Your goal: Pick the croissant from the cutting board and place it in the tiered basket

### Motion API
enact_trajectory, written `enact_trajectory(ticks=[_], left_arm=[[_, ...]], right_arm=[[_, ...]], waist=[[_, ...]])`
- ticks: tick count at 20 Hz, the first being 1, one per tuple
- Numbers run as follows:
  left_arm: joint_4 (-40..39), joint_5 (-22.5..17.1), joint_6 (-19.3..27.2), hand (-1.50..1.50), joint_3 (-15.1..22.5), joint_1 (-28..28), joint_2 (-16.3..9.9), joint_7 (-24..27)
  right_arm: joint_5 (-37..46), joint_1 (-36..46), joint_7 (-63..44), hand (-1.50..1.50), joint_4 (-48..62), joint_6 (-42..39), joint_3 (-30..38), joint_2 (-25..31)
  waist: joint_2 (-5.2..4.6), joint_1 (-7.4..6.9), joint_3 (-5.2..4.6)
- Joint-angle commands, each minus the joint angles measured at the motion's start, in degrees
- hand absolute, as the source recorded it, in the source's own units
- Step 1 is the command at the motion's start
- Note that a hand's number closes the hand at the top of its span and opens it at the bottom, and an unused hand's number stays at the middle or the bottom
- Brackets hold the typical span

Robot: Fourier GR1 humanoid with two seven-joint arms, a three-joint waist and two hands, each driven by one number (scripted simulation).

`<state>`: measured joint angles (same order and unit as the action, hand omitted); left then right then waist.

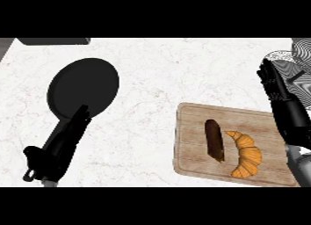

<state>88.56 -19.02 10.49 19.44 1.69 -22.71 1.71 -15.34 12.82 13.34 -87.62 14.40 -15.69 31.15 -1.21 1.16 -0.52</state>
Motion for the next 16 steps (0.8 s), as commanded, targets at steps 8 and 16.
enact_trajectory(ticks=[8, 16], left_arm=[[0.9, 8.1, 10.2, 0.0, -2.6, -6.9, 2.6, 2.7], [0.5, 10.3, 13.2, 0.0, -1.6, -10.9, 4.4, -1.5]], right_arm=[[-21.0, -6.7, 5.2, 1.5, 13.3, -18.6, 16.4, 4.0], [-49.3, -10.9, -1.4, -1.5, 14.0, -62.2, 18.6, 7.4]], waist=[[0.42, -0.55, 0.8], [1.07, 0.13, 0.84]])
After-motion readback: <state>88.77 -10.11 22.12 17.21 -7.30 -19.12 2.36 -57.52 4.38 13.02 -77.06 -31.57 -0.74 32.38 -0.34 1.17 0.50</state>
